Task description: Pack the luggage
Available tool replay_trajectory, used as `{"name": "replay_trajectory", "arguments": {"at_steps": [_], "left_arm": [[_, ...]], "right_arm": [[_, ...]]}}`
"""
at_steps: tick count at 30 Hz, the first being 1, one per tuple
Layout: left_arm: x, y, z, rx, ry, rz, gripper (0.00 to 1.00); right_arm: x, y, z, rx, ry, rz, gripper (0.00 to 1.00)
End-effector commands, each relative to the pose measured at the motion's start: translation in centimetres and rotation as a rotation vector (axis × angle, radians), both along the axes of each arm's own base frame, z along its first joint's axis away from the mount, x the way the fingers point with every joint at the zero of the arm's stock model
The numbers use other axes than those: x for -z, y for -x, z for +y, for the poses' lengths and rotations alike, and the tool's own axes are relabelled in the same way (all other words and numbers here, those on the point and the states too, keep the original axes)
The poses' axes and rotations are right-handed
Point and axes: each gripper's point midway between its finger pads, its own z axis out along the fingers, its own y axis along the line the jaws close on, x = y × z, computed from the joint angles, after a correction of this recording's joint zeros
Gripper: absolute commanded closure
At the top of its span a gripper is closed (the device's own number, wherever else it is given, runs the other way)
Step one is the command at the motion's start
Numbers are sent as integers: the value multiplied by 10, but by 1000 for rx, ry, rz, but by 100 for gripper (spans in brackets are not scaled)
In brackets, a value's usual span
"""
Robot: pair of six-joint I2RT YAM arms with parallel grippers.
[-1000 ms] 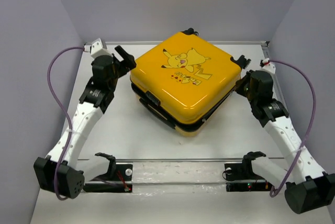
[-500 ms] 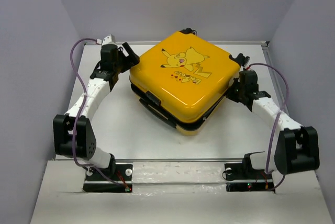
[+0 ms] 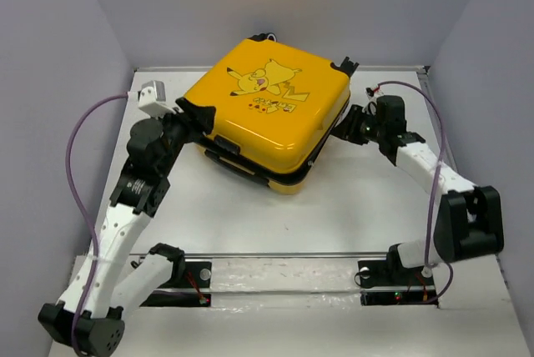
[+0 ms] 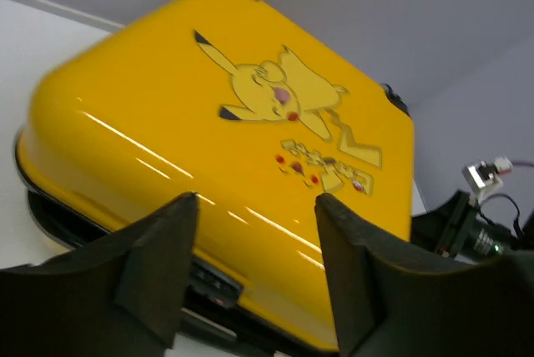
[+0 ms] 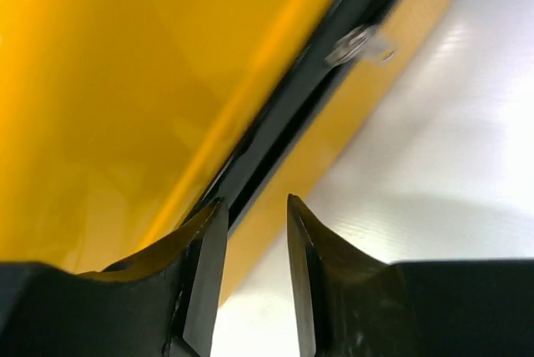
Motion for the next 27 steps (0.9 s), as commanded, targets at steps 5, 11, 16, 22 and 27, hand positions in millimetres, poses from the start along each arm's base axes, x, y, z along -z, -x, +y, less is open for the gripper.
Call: {"name": "replay_trajectory", "arguments": {"at_steps": [5, 11, 16, 22, 27], "left_arm": [[125, 94, -72, 297, 104, 233, 51], [157, 113, -96, 403, 222, 279, 49], [171, 110, -119, 454, 208, 329, 40], [187, 100, -129, 460, 193, 363, 38], [190, 94, -134, 462, 187, 364, 38]], "right_arm": [[-30, 112, 51, -390, -178, -248, 67], [-23, 123, 64, -496, -173, -303, 68], [-21, 112, 71, -558, -159, -348, 46], [-8, 108, 80, -624, -201, -303, 43], [-10, 106, 85, -651, -226, -316, 45]]}}
